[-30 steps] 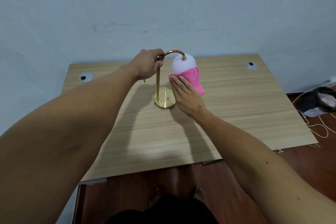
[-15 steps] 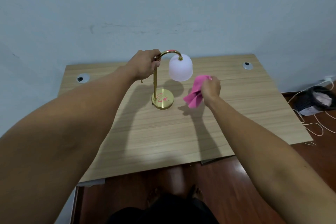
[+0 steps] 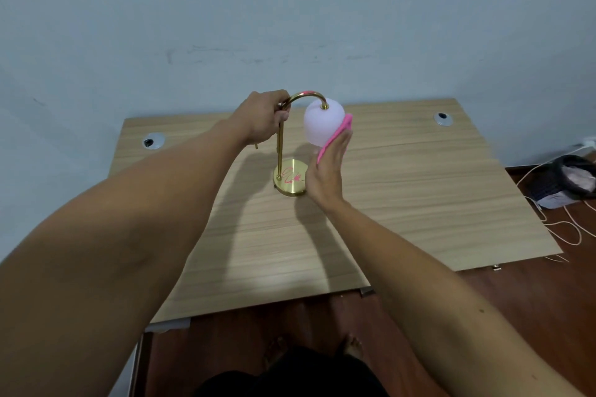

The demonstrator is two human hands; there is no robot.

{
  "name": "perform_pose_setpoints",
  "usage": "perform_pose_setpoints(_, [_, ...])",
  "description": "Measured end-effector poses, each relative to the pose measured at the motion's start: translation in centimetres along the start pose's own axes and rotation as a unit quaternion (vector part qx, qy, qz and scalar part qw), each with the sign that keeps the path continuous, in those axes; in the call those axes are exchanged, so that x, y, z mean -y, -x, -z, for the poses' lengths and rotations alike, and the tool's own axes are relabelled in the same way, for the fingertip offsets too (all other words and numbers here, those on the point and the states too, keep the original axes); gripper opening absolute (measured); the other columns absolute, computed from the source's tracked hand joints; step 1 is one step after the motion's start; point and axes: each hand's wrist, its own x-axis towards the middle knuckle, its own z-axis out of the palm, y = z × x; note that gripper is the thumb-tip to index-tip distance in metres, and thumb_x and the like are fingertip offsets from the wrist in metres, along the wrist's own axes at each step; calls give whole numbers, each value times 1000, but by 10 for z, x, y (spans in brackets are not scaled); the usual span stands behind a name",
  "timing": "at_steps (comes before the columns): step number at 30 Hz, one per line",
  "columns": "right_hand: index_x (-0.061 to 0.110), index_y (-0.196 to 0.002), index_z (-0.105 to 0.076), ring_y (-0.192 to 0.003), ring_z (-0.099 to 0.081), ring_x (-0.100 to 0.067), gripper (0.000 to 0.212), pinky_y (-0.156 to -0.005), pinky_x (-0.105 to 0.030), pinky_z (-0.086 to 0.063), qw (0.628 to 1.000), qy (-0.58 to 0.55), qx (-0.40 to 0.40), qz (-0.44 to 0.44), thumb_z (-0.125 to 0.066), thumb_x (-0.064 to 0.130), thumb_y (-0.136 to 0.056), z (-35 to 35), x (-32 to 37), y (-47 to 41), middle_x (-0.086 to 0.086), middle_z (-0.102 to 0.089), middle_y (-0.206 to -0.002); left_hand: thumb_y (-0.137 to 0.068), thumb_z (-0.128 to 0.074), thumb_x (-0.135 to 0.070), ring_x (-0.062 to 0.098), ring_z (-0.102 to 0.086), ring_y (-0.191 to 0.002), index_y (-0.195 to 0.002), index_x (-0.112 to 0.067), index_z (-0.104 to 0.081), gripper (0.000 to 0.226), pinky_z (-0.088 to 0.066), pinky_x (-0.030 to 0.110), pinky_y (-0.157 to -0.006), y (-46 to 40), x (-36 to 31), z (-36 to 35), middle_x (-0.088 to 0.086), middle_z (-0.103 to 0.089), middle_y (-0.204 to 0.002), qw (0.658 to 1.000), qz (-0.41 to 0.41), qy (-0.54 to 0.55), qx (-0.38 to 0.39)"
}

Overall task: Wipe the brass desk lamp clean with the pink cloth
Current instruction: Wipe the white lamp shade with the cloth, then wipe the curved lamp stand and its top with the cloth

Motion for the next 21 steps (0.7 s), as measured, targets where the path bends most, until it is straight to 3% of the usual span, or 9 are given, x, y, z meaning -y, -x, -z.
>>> perform_pose_setpoints(2, [21,-160,-5,-123,-60,-42,66,-94,-54,-57,987,-58,21,-147,-33,11,-101,8,-2,-8,-16,-43,-154,-99,-55,-13,34,-70,-100,-104,-12,-64,11,-55,44,-93,-1,0,0,12,-75,-103,1000,2,7,3])
perform_pose_setpoints(4, [2,-138,-50,-102,-69,-41,43,-88,-49,-59,944,-115,-40,-308,-33,17,-101,23,-3,-26,-19,-67,-122,-99,-55,-13,33,-72,-98,-105,-12,-64,11,-56,41,-91,0,-1,-1,12,-75,-103,1000,3,17,2])
perform_pose_setpoints(6, [0,-109,-62,-96,-67,-38,33,-78,-38,-57,899,-199,-144,-363,-34,17,-103,41,8,-44,-16,-64,-105,-99,-56,-13,32,-72,-96,-105,-13,-65,11,-53,34,-84,0,-1,-1,11,-76,-102,999,9,31,-3])
perform_pose_setpoints(8, [6,-116,-59,-90,-65,-39,38,-63,-32,-62,894,-229,-215,-318,-31,28,-105,56,32,-59,-12,-61,-102,-98,-57,-14,31,-72,-95,-104,-13,-66,10,-48,29,-80,0,0,-1,11,-77,-102,999,16,41,-7])
perform_pose_setpoints(10, [14,-125,-58,-94,-64,-33,46,-76,-43,-61,926,-192,-247,-211,-30,42,-102,66,57,-68,-3,-61,-101,-97,-60,-16,31,-72,-94,-104,-13,-67,10,-50,30,-80,0,0,-1,12,-77,-101,999,25,46,-7])
perform_pose_setpoints(14, [20,-136,-55,-85,-58,5,40,-73,-24,-41,987,-64,-132,66,-33,33,-105,55,92,-60,11,-60,-101,-95,-66,-18,30,-72,-96,-100,-11,-68,9,-53,35,-86,-2,-1,1,14,-77,-100,997,40,59,-9])
perform_pose_setpoints(16, [30,-145,-48,-112,-62,-14,40,-95,-31,-49,985,27,-12,171,-35,27,-107,37,90,-53,2,-63,-128,-94,-67,-17,29,-71,-95,-96,-13,-67,5,-52,33,-82,-3,-2,2,14,-78,-99,996,43,70,-18])
perform_pose_setpoints(18, [26,-151,-43,-151,-31,-31,45,-123,-51,-26,961,147,58,225,-40,22,-107,21,76,-48,-5,-36,-163,-93,-65,-15,30,-66,-89,-92,-13,-67,3,-47,31,-75,-3,-1,1,14,-75,-94,997,39,68,-25])
perform_pose_setpoints(21, [20,-159,-31,-159,0,-32,54,-128,-54,-6,963,147,41,221,-43,14,-107,12,60,-44,-9,-9,-172,-91,-68,-16,32,-64,-84,-85,-5,-67,12,-51,33,-78,-4,0,-2,10,-70,-82,995,53,82,-32])
